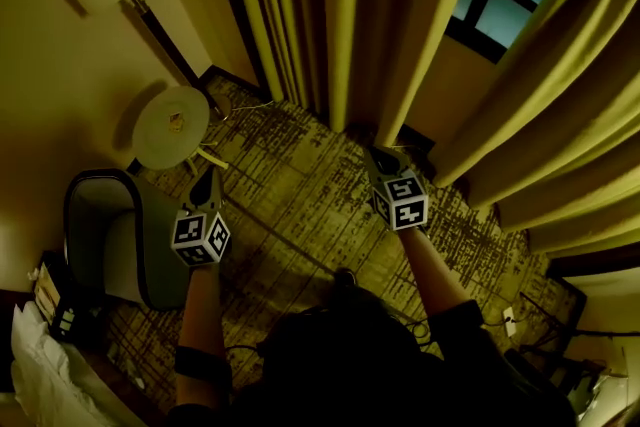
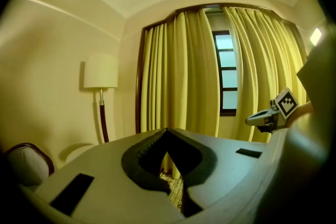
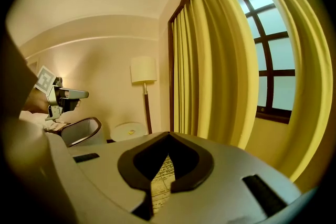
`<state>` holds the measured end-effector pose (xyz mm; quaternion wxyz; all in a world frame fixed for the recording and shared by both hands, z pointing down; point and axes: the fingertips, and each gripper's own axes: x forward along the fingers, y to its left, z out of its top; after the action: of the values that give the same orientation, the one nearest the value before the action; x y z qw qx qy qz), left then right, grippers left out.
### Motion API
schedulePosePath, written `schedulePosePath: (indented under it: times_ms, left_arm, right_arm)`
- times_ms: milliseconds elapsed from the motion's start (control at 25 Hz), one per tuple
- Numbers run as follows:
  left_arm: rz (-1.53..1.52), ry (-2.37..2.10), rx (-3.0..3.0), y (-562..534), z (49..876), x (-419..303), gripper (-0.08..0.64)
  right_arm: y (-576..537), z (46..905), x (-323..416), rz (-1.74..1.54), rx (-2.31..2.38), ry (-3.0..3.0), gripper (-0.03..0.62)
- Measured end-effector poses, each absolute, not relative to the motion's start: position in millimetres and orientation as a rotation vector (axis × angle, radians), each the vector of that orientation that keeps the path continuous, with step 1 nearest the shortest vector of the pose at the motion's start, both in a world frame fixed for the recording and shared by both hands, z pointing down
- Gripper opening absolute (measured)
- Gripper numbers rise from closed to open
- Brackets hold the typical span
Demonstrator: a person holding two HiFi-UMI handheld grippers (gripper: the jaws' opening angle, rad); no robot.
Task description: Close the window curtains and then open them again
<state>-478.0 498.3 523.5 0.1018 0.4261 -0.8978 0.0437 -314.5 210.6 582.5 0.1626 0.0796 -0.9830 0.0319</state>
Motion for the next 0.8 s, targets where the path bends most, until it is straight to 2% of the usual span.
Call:
schedulePosePath:
  times_ms: [800]
  left_arm:
    - [0.144, -2.573, 1.547, 319.1, 485.4, -477.4, 0.0]
  right_arm:
    - [94.2, 560.7, -324.9, 0.097, 0.375, -2.831, 0.023]
